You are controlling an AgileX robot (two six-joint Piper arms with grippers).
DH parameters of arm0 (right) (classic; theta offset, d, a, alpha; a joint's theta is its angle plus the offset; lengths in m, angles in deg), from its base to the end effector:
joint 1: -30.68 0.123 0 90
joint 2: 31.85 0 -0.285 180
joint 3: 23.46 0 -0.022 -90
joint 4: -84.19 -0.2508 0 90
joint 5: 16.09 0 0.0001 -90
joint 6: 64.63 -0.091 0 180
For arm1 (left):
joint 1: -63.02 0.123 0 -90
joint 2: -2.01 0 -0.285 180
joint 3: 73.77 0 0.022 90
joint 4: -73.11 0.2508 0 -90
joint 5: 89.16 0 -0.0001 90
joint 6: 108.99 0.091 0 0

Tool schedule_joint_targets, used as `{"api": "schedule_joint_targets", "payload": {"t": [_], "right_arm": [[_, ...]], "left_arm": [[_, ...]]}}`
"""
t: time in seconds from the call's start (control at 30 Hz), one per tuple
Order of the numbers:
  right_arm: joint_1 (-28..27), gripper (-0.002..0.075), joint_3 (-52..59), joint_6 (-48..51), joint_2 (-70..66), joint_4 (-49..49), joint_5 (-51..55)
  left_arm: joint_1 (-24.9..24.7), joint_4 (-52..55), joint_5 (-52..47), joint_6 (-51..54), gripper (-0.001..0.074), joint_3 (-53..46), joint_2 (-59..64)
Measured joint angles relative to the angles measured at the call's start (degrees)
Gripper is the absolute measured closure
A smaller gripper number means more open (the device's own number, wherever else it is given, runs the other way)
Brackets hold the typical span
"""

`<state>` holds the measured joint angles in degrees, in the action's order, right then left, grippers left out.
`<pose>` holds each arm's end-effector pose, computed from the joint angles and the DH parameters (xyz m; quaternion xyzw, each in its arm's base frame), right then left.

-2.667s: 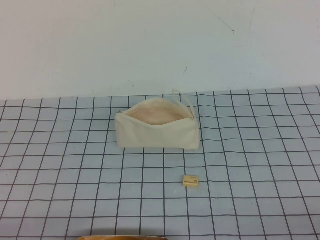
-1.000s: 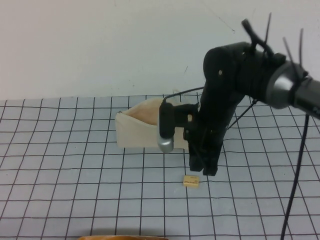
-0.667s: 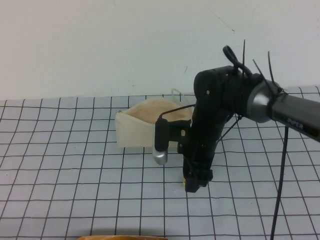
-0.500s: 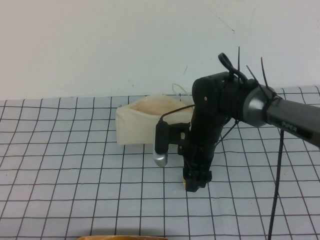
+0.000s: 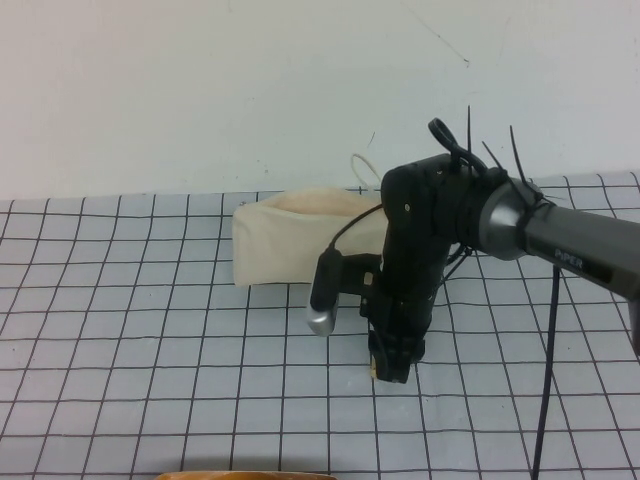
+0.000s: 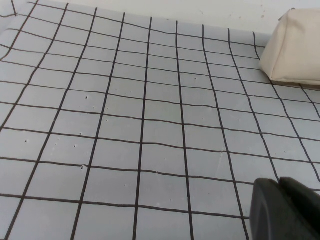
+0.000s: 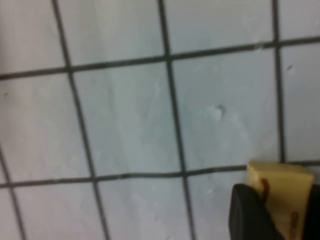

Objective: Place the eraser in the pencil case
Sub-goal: Pick up the eraser from the table, then place the eraser on the pencil case

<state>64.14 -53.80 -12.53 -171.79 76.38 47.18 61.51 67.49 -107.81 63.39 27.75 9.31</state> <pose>0.3887 0.2701 0.1534 -0.6566 0.7490 0.0517 0.0714 0.0538 -0.0043 0.1770 -0.0691 0.7868 -0.0894 0.6068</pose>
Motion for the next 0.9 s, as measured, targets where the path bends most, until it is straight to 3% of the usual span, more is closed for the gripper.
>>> {"api": "schedule_joint_targets", "payload": {"t": [0.33, 0.53, 0.9], "right_arm": [[0.0, 0.0529, -7.04, -6.12, 1.83, -4.85, 6.11], [0.02, 0.0529, -18.31, -6.91, 4.56, -6.2, 6.14], [0.02, 0.0529, -21.34, -7.12, 1.88, -5.04, -12.59]], "left_arm": [[0.0, -0.12, 0.0, 0.0, 0.0737, 0.0, 0.0], [0.0, -0.12, 0.0, 0.0, 0.0737, 0.0, 0.0], [0.0, -0.12, 0.0, 0.0, 0.0737, 0.0, 0.0]]}}
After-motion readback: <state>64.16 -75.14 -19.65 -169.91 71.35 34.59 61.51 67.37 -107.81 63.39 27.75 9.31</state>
